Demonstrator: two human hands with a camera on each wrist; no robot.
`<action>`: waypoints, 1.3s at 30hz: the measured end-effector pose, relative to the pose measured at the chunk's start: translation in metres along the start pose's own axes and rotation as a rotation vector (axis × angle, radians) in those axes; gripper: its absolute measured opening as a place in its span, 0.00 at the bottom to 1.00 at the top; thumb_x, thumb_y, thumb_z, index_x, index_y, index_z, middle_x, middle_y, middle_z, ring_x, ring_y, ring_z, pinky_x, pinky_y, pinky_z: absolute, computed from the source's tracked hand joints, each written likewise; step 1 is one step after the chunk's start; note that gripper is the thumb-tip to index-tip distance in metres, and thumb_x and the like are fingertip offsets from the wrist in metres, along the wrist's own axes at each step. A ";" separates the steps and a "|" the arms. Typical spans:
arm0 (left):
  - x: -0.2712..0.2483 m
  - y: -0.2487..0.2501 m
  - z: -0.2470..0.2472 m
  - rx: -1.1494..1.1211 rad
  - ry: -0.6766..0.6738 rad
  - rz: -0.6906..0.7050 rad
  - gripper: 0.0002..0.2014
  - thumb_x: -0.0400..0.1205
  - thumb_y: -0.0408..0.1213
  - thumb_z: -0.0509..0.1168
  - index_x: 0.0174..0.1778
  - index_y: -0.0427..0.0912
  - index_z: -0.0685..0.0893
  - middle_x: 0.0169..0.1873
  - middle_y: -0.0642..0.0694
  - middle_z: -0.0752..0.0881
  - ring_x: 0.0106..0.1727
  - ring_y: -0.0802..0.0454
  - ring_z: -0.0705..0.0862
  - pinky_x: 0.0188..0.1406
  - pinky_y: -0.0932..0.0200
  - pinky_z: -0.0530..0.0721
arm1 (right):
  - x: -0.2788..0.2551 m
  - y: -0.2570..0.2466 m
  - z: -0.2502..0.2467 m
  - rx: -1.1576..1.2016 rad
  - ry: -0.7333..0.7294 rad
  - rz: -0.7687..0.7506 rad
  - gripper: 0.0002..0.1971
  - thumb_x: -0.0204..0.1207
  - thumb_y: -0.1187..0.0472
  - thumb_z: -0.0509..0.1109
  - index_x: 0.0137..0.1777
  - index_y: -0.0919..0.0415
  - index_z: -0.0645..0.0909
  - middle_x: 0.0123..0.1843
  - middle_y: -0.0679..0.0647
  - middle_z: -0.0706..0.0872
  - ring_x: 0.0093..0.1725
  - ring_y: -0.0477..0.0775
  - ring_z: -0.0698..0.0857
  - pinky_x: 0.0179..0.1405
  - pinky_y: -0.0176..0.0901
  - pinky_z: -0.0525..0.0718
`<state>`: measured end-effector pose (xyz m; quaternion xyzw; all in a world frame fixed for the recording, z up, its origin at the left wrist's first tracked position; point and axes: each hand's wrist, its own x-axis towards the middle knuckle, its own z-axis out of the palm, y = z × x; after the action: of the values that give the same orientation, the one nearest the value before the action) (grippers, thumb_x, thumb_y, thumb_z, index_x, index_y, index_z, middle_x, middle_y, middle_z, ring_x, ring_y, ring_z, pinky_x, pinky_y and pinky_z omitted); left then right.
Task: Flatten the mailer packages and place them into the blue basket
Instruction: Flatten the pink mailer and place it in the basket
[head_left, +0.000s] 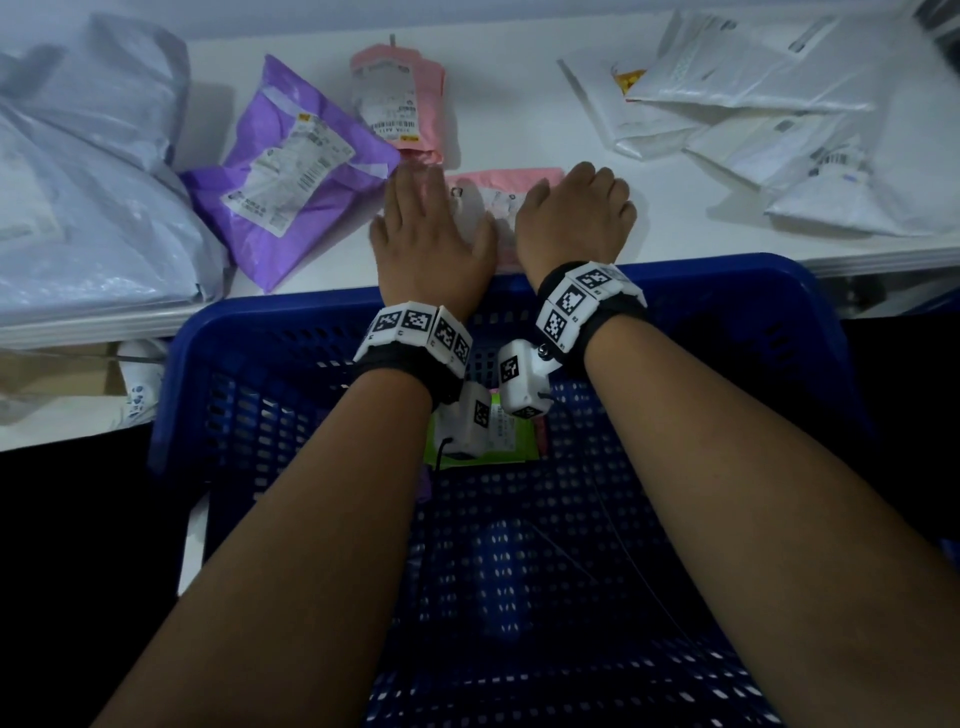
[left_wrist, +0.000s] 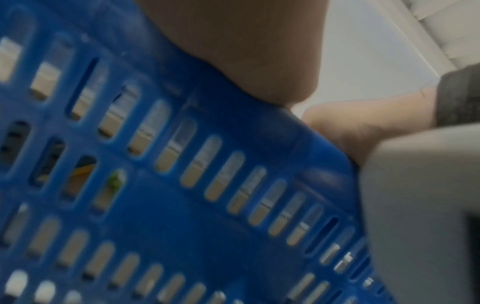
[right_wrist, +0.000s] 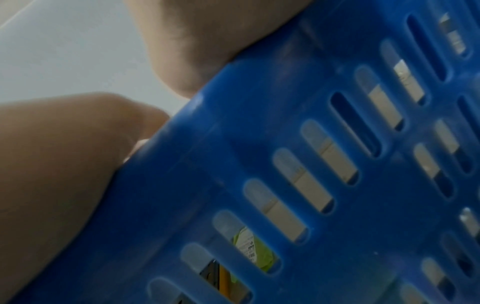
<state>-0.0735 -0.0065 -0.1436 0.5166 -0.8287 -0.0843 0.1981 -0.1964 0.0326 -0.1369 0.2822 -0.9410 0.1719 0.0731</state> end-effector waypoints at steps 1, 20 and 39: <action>-0.001 0.000 0.001 0.005 0.050 -0.072 0.35 0.82 0.59 0.51 0.82 0.42 0.66 0.81 0.37 0.68 0.82 0.39 0.66 0.80 0.37 0.62 | -0.001 0.001 0.000 0.004 0.003 -0.005 0.22 0.83 0.47 0.54 0.65 0.61 0.79 0.66 0.59 0.82 0.68 0.61 0.76 0.70 0.56 0.70; -0.011 -0.016 -0.009 -0.114 0.082 -0.173 0.28 0.81 0.48 0.62 0.78 0.44 0.75 0.64 0.39 0.84 0.66 0.39 0.81 0.69 0.47 0.73 | 0.003 0.011 -0.025 0.198 -0.225 0.009 0.21 0.81 0.51 0.57 0.69 0.59 0.75 0.69 0.58 0.80 0.70 0.62 0.76 0.67 0.55 0.73; -0.091 -0.024 -0.074 -1.348 -0.065 -0.537 0.36 0.78 0.25 0.70 0.80 0.45 0.65 0.43 0.42 0.84 0.44 0.49 0.85 0.50 0.50 0.88 | -0.097 0.043 -0.077 1.313 -0.446 0.192 0.05 0.79 0.68 0.69 0.51 0.63 0.85 0.46 0.56 0.88 0.42 0.50 0.86 0.40 0.36 0.85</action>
<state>0.0124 0.0685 -0.1062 0.4653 -0.4467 -0.6377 0.4210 -0.1366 0.1434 -0.1004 0.2124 -0.6558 0.6485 -0.3230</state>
